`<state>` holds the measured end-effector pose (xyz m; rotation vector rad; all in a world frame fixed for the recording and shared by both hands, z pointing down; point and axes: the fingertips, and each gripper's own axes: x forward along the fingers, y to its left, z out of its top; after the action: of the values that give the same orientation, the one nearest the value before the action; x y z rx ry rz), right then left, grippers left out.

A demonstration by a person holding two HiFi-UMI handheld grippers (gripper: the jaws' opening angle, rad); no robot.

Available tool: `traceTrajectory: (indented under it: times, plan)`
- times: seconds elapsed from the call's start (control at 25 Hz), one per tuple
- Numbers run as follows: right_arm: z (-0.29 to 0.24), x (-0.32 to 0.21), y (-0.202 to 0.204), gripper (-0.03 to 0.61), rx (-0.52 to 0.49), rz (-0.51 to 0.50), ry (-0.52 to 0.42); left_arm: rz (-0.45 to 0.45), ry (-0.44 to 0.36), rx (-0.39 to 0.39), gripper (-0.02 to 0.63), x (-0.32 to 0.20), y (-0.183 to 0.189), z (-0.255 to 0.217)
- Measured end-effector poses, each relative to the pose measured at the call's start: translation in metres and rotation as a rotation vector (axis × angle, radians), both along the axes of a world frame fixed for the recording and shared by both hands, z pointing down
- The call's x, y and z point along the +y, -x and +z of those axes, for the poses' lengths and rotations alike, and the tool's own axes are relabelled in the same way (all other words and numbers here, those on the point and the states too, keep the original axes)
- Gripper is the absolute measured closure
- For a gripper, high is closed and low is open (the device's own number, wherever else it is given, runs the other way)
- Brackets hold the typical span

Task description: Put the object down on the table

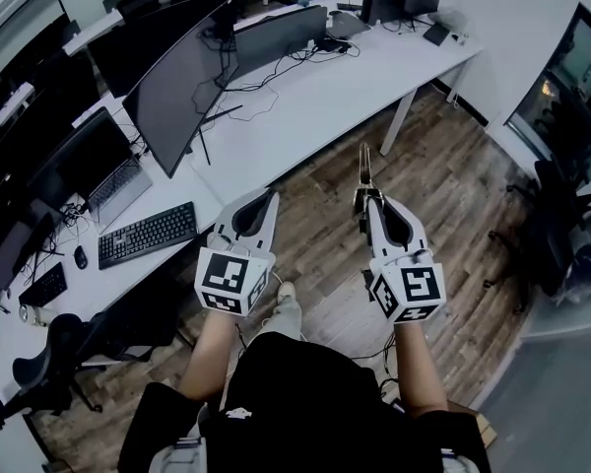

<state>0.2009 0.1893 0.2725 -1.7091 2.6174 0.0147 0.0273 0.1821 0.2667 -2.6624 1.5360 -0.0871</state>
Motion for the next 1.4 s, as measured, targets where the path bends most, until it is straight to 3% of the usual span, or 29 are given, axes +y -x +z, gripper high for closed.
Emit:
traceTrajectory:
  times: [0.28,1.0,1.4]
  plan:
    - [0.0,-0.066,0.009,0.531,0.011,-0.001,0.01,0.009,0.008,0.014,0.6,-0.066,0.005,0.001]
    - [-0.005,-0.249,0.073,0.531,0.012,-0.04,0.047,-0.015,0.058,0.022,0.6,-0.244,0.063,0.0]
    - [0.015,-0.305,0.1,0.531,0.034,-0.035,0.097,-0.009,0.107,0.037,0.6,-0.304,0.091,0.02]
